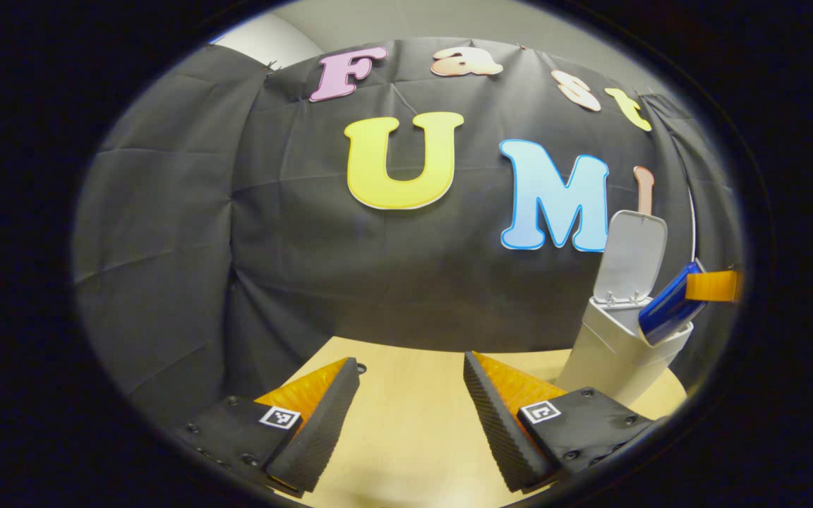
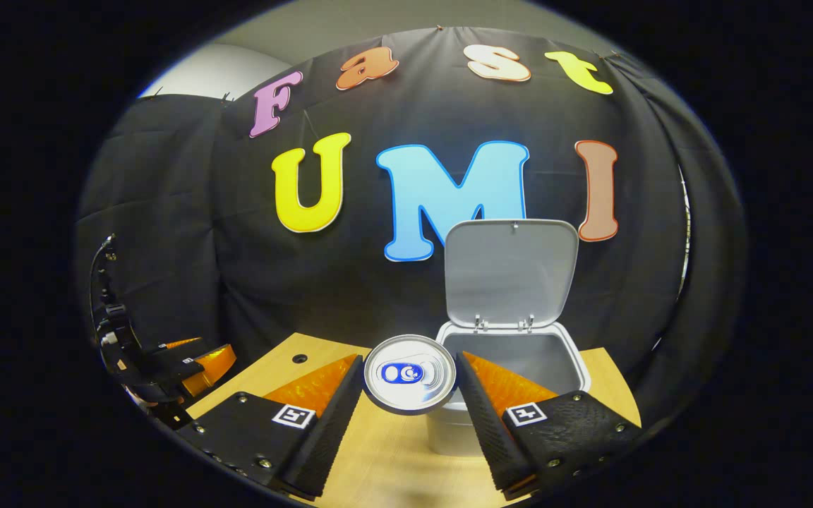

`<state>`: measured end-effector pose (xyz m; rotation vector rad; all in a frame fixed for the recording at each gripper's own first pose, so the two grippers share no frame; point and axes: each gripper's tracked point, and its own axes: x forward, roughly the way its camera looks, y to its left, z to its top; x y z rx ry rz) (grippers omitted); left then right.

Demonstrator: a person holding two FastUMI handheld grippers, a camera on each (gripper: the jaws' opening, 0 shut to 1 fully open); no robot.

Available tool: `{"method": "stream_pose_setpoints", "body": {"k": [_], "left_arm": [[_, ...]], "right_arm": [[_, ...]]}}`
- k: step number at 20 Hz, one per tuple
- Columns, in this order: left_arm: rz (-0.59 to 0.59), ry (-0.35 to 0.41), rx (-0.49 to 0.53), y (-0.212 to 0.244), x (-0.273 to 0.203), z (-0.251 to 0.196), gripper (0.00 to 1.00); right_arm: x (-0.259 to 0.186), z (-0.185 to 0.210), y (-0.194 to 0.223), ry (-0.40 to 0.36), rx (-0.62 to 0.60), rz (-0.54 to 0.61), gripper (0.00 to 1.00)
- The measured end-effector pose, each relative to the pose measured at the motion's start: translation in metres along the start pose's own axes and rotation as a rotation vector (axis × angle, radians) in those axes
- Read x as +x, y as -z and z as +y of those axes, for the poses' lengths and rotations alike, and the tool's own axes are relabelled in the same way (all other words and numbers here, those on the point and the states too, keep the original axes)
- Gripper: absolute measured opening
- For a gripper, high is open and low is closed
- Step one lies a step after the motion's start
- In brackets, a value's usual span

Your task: Press the lid of the desktop garbage bin to open it, pick up the crumpled paper on the desktop and throw it into the bin, then pick up the pop can on the desktop and drop it into the bin, and finally close the garbage bin lid.

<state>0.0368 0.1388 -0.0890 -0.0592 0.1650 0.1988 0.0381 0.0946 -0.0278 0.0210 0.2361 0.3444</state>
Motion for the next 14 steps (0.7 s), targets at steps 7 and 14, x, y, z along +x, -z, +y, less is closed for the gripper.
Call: {"method": "stream_pose_setpoints", "body": {"k": [7,14], "left_arm": [[0.005,-0.033,0.005,0.000,-0.003,0.010,0.97],[0.016,-0.066,0.001,0.009,-0.002,0.021,0.98]], "right_arm": [[0.011,-0.026,-0.009,0.039,0.004,-0.025,0.83],[0.022,-0.040,-0.001,0.053,0.001,-0.006,0.83]]}}
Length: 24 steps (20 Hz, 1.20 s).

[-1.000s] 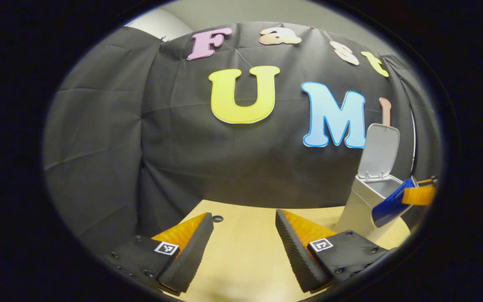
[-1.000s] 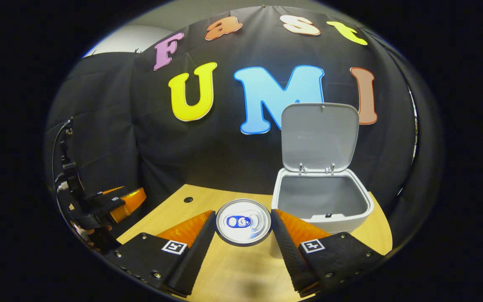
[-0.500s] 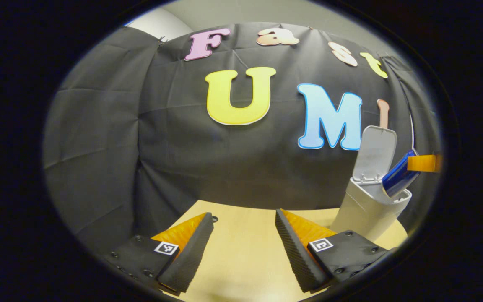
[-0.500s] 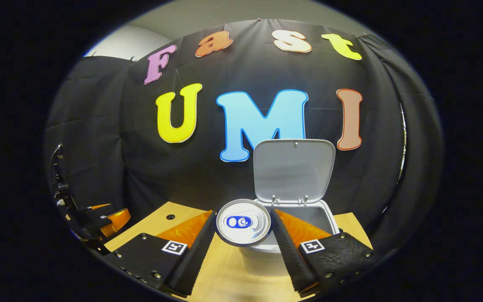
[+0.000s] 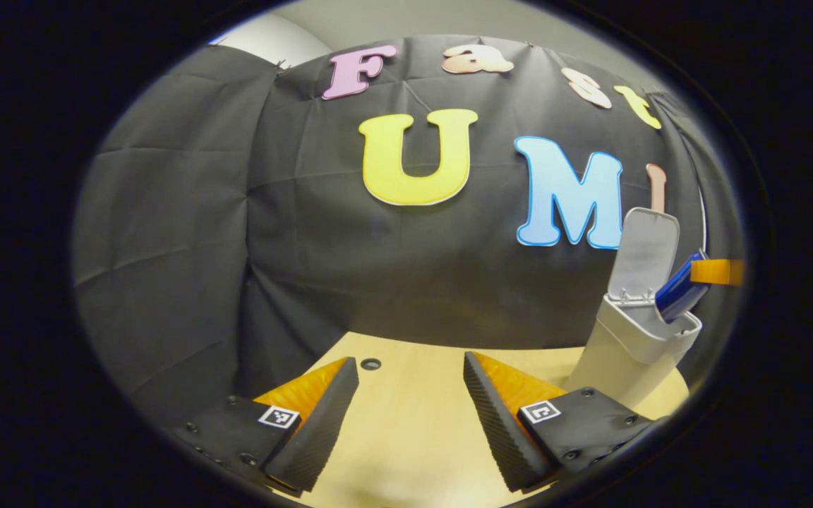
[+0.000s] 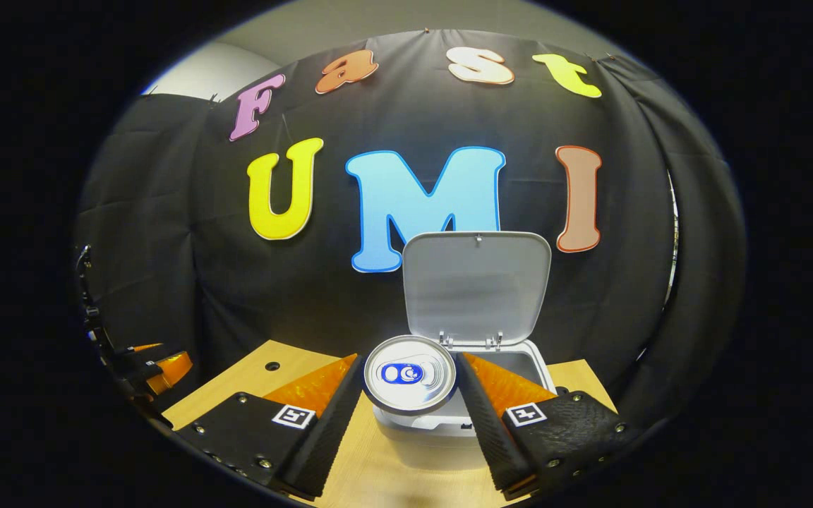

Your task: Press the lid of the desktop garbage bin to open it, pick up the crumpled paper on the desktop and throw it into the bin, then pick up the pop can on the desktop and drop it into the bin, and finally close the garbage bin lid.

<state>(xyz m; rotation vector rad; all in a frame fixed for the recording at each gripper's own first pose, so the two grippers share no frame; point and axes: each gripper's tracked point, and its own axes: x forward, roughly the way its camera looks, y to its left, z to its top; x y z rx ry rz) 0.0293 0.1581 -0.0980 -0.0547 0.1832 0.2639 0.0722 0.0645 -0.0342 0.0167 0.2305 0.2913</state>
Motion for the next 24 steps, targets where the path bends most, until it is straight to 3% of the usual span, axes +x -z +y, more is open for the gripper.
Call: {"method": "stream_pose_setpoints", "body": {"k": [24], "left_arm": [[0.052,0.006,0.010,0.016,0.045,-0.024,1.00]], "right_arm": [[0.070,-0.064,0.060,0.112,0.024,0.178,0.83]]}}
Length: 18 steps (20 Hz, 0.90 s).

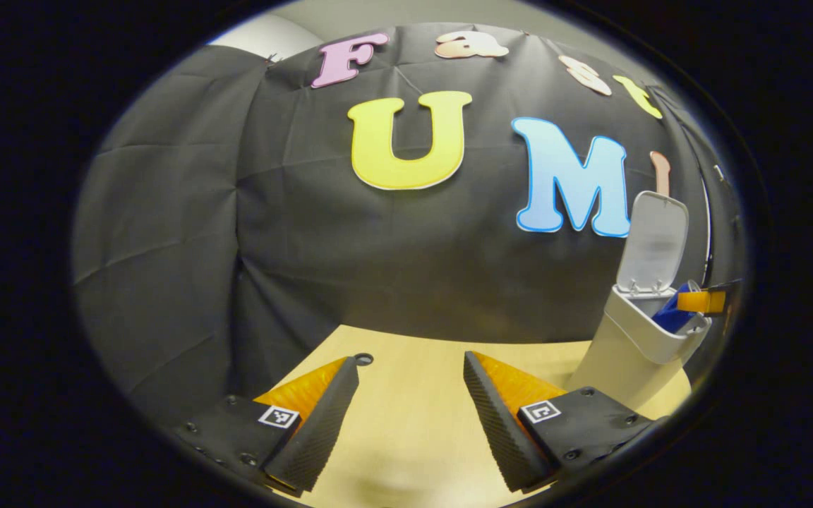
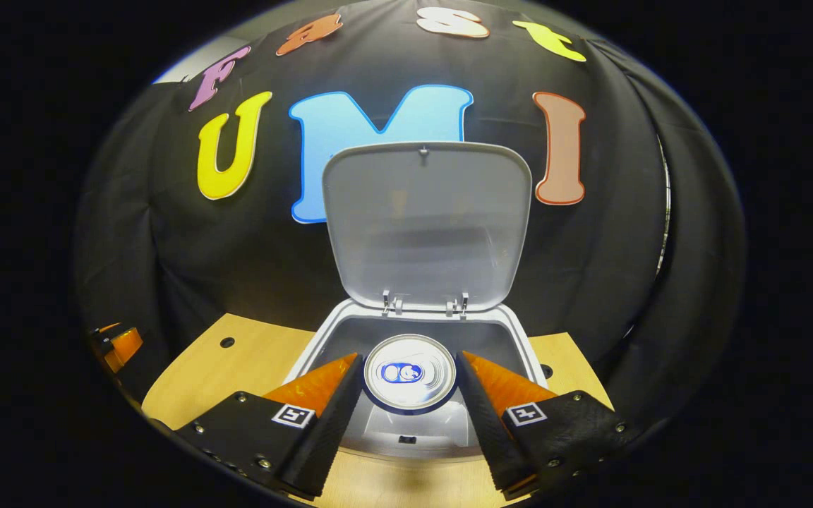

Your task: Press the lid of the desktop garbage bin to open it, pick up the crumpled paper on the desktop and throw it into the bin, then pick up the pop can on the desktop and drop it into the bin, and finally close the garbage bin lid.

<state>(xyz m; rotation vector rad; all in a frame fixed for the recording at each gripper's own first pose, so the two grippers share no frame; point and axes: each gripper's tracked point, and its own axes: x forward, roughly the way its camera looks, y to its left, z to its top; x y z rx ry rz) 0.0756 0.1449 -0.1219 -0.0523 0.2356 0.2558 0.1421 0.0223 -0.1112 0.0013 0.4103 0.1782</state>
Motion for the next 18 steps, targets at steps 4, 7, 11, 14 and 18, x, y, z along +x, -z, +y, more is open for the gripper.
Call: {"method": "stream_pose_setpoints", "body": {"k": [4,7,11,14,18], "left_arm": [[0.018,0.003,0.004,0.005,0.009,-0.002,0.98],[0.031,0.001,0.006,0.009,0.014,-0.002,0.98],[0.044,0.000,0.008,0.013,0.018,-0.001,0.99],[0.049,-0.001,0.011,0.015,0.020,0.000,0.98],[0.052,-0.004,0.007,0.017,0.020,0.001,0.98]], "right_arm": [[0.014,-0.001,0.010,0.008,0.000,0.038,0.83],[0.021,-0.003,0.016,0.015,-0.004,0.061,0.83],[0.029,-0.004,0.023,0.021,-0.005,0.086,0.83],[0.033,-0.004,0.028,0.028,-0.014,0.102,0.83],[0.037,-0.006,0.031,0.034,0.011,0.113,0.83]]}}
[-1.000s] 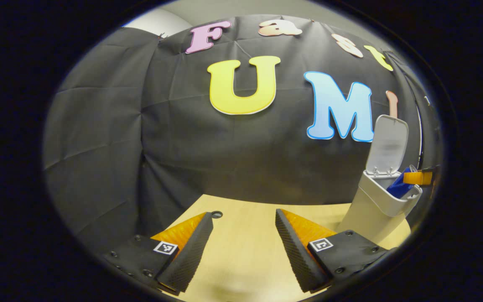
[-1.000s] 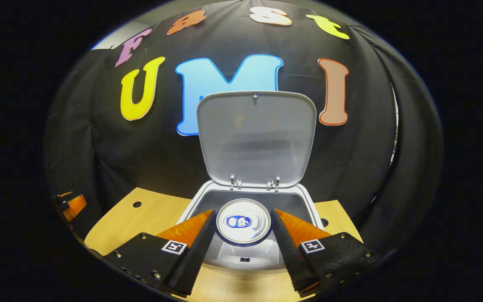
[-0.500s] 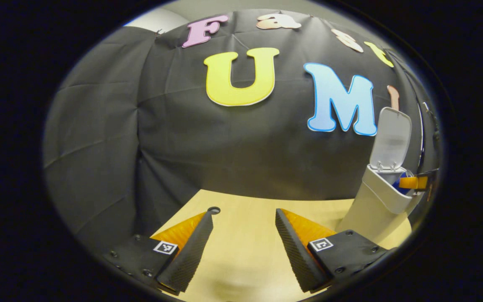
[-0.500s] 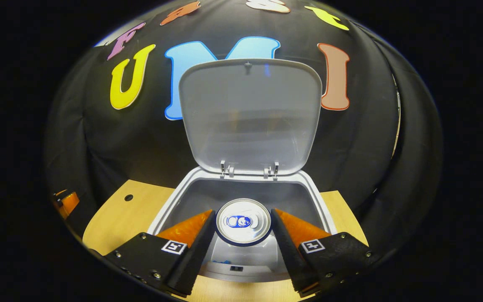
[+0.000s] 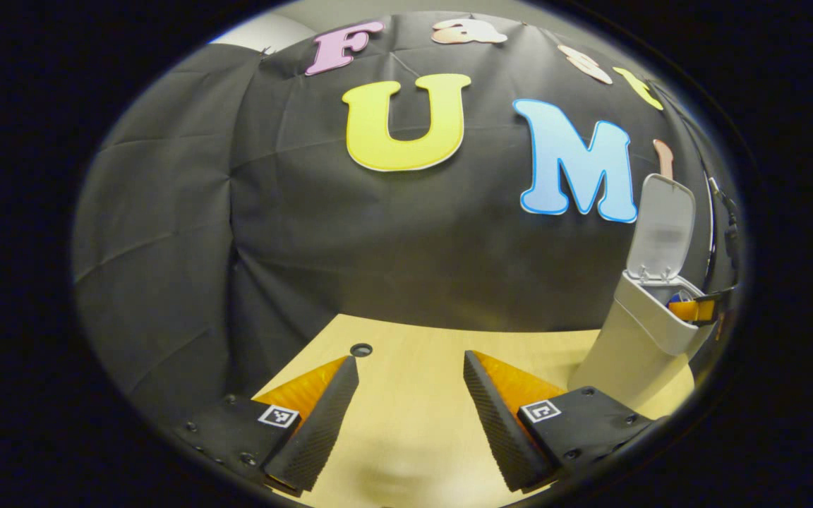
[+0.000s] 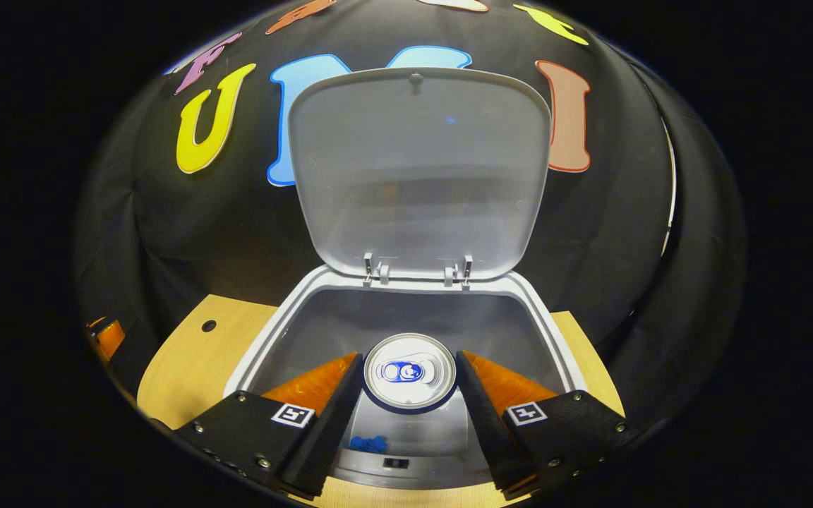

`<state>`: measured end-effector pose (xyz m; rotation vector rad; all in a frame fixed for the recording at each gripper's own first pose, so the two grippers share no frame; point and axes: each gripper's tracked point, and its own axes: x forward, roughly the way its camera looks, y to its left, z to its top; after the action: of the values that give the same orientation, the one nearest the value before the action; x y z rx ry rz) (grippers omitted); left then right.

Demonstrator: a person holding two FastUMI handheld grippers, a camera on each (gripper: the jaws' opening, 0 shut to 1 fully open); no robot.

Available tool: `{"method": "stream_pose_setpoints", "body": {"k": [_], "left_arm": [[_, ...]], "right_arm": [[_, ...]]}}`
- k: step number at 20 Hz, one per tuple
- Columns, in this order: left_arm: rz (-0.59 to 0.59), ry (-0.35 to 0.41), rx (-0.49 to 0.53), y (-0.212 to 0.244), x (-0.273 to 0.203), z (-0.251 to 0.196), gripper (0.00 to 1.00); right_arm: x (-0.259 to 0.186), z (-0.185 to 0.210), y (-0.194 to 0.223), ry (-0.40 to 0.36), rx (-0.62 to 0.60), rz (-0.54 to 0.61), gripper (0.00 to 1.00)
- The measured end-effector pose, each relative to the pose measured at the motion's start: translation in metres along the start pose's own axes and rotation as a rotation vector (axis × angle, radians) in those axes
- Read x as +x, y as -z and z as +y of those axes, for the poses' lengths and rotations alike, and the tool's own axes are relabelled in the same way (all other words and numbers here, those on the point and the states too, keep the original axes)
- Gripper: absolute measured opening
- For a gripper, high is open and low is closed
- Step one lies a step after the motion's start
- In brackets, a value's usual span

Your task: Press the lid of the desktop garbage bin to open it, pick up the crumpled paper on the desktop and throw it into the bin, then pick up the pop can on the desktop and drop it into the bin, and finally close the garbage bin lid.

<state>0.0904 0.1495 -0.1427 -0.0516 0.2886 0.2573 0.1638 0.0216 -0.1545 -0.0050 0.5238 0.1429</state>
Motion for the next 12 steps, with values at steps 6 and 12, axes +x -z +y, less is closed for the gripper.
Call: {"method": "stream_pose_setpoints", "body": {"k": [6,12], "left_arm": [[0.004,-0.007,-0.011,0.0023,-0.0007,0.0035,1.00],[0.000,-0.013,-0.017,0.0024,-0.0029,0.0058,0.99]], "right_arm": [[-0.0004,0.0007,-0.0011,0.003,-0.003,-0.004,0.84],[-0.0015,0.0024,-0.0011,-0.001,0.000,-0.009,0.85]]}}
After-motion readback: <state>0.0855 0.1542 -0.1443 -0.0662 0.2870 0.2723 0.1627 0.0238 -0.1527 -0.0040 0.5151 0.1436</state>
